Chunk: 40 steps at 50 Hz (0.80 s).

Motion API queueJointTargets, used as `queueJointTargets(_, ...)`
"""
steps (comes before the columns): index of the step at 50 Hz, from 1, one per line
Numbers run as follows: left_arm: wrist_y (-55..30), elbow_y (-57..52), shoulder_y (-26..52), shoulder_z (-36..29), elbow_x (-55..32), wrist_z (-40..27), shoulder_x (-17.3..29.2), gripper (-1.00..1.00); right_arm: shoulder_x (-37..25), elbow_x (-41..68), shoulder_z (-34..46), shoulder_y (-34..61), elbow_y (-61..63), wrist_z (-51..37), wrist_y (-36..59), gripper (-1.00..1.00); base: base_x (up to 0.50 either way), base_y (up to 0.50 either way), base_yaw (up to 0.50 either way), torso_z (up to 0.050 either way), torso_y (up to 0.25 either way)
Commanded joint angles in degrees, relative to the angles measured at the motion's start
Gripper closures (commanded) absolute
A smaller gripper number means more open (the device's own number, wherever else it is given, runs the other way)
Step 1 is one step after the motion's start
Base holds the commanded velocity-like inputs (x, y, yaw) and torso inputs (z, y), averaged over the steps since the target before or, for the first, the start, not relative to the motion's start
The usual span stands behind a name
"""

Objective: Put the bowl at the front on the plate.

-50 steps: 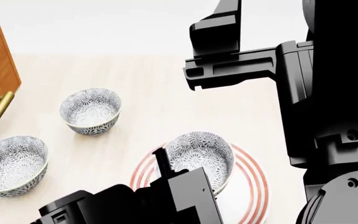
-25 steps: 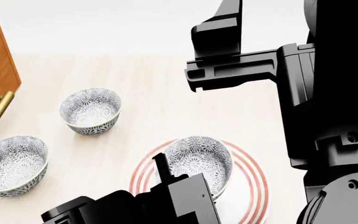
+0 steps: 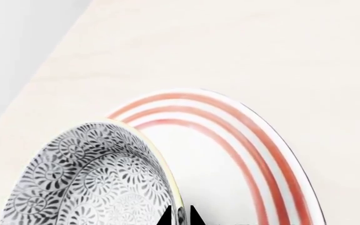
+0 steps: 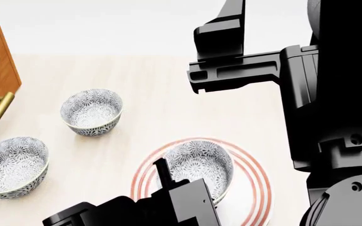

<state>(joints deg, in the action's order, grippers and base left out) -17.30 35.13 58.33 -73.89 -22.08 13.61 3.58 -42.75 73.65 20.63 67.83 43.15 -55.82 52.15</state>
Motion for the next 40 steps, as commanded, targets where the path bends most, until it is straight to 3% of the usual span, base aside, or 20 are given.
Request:
queueJointTargets(1,0.3,0.2,0.0,0.1,0.0,-0.5,-0.2,1.0,0.1,0.0,0.2,0.2,-0.1,-0.1,0.0,-1.0,0.0,0.0,0.0,0.0,0.0)
queueJointTargets(5,-0.8,-0.9,0.2,0.7,-0.9,-0.6,0.0,1.0,0.0,0.2,0.2,0.4,-0.1,-0.1,0.0,-1.0,0.0,0.0,0.0,0.0,0.0)
queueJointTargets(6,-0.4,-1.4,0.1,1.0,-1.2,-0.6,0.2,-1.0,0.0,0.1,0.2,0.4,-0.2,-0.1,0.0,-1.0,0.0,0.0,0.0,0.0,0.0)
queueJointTargets(24,0.0,-1.1,0.3,1.2,-0.8,-2.5,0.5,-1.0,-0.3,0.5,0.3,0.3,0.2,0.0,-0.2,-1.0,0.0,0.0,0.0,0.0,0.0)
queueJointTargets(40,-3.8,-10.7,0.5,4.5,-7.3,-0.5,3.7,-1.0,-0.6,0.7,0.2,1.0,0.1,-0.1,-0.2,-1.0,0.0,0.0,0.0,0.0,0.0)
